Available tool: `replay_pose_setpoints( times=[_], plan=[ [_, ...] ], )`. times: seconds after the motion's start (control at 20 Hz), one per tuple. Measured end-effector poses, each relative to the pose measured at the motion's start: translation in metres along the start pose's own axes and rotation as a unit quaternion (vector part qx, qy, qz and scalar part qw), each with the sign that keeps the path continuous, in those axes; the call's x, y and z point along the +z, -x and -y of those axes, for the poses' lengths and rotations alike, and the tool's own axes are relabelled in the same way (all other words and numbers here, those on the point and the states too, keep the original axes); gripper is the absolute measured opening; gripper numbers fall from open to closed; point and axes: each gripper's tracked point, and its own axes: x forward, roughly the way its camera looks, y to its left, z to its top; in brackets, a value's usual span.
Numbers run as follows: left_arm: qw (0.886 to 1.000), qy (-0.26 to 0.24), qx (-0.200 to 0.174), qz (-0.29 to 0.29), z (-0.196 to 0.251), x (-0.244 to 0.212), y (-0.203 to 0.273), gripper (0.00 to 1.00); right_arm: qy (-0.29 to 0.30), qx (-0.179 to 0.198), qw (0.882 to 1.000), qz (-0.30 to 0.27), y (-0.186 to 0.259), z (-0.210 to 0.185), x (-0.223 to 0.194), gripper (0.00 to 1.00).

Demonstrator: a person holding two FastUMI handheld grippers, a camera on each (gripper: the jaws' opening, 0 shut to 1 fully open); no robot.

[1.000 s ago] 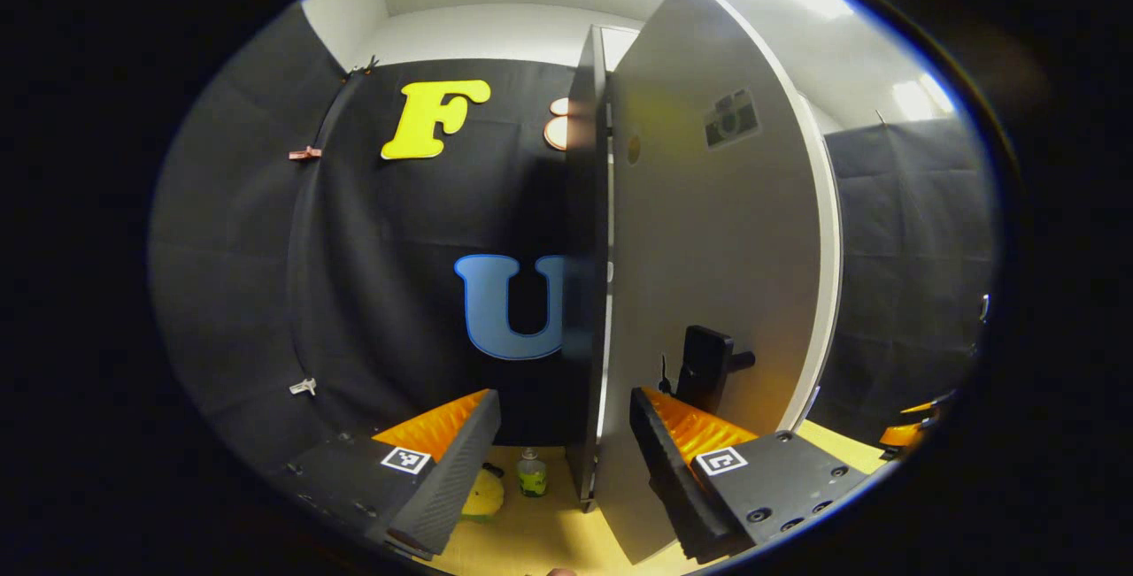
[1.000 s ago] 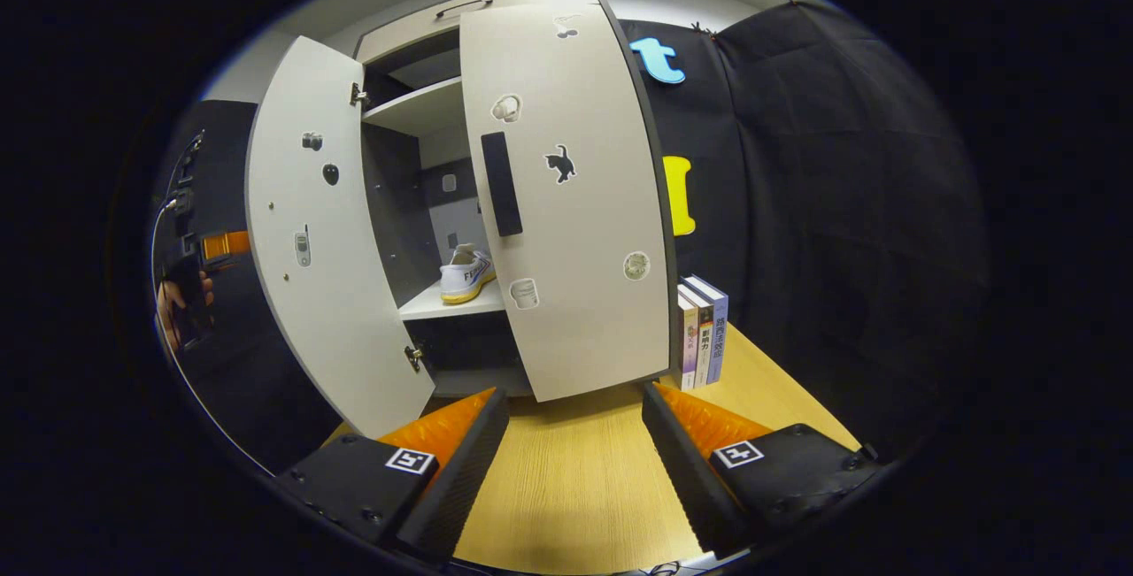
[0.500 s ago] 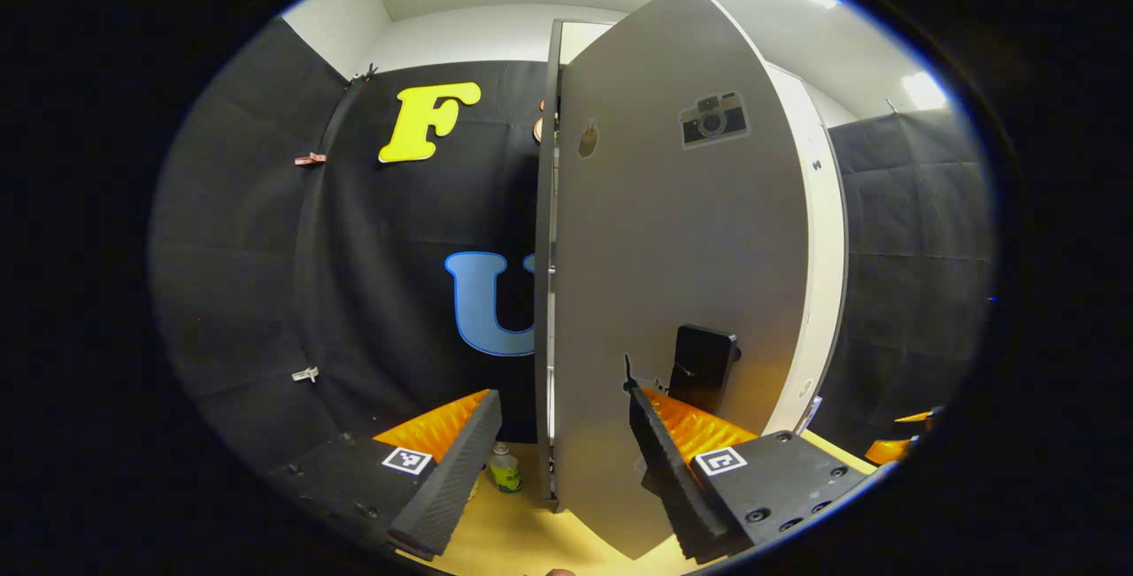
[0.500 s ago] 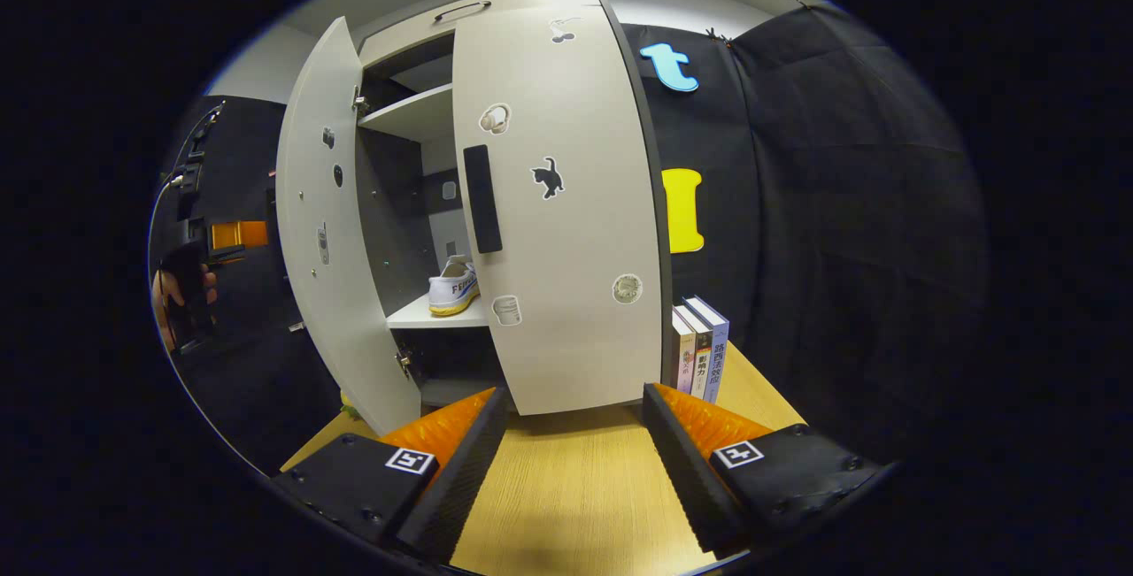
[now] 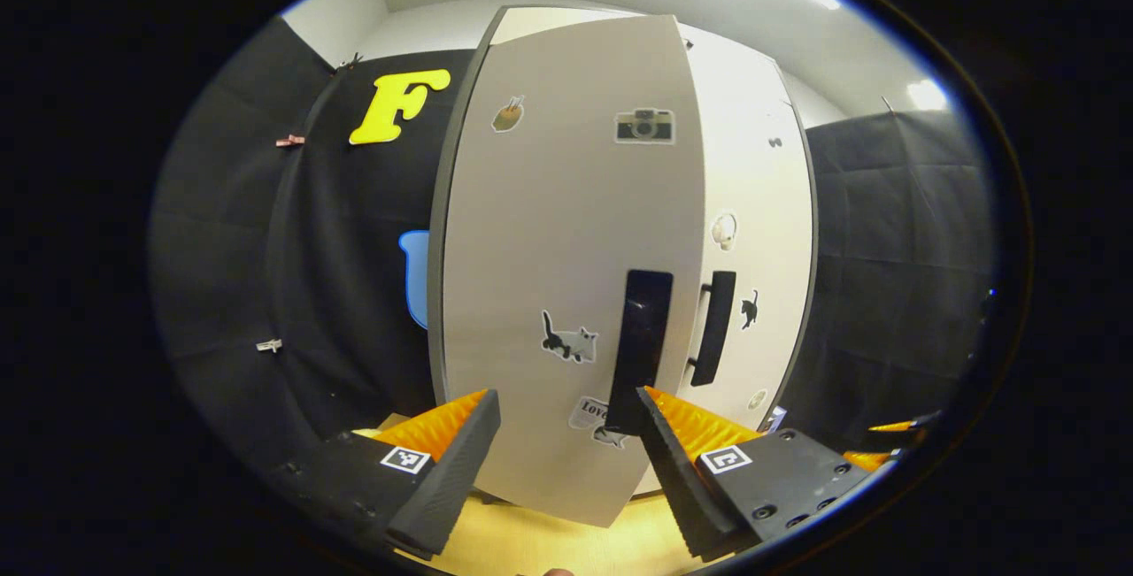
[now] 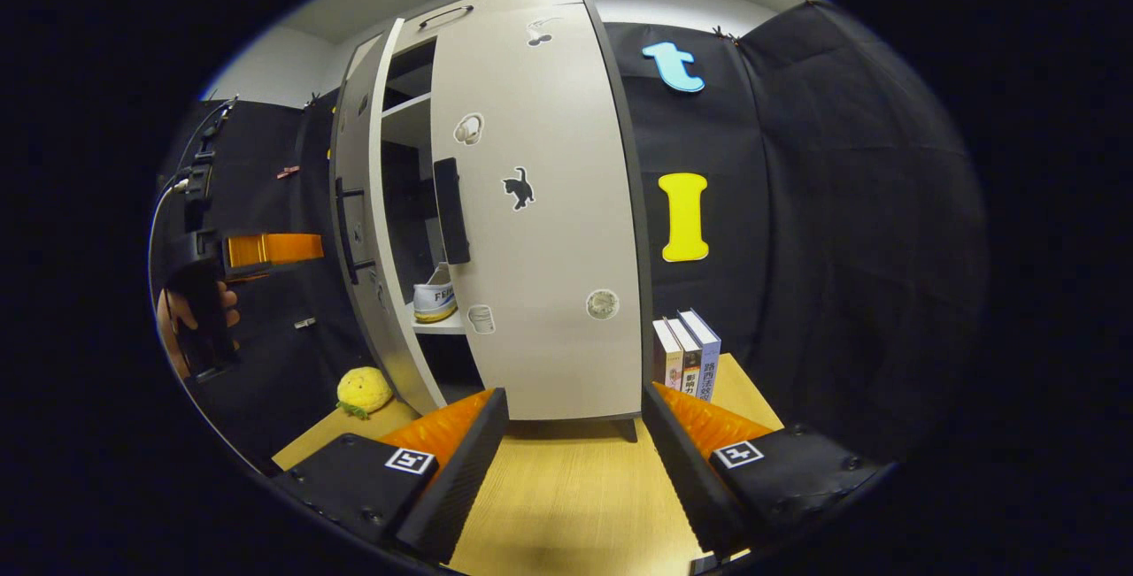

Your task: Grab one shoe with the right hand and put it into the shoe cabinet, grab the other shoe with the left hand and put it into the shoe cabinet; then close the right door with the right hand and the left door with the left hand.

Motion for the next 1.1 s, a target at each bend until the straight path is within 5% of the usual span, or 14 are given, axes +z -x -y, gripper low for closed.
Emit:
replay_pose_setpoints(
  times=[0.55,1.1],
  plan=[
    [0.998,0.006,0.055,0.024,0.032,-0.024,0.063,0.95,0.013,0.057,0.998,0.009,-0.013,0.014,0.013,0.98],
    [0.999,-0.010,0.052,-0.006,-0.008,-0.059,0.119,0.95,-0.003,-0.027,0.999,0.020,0.039,0.014,0.003,0.98]
  ],
)
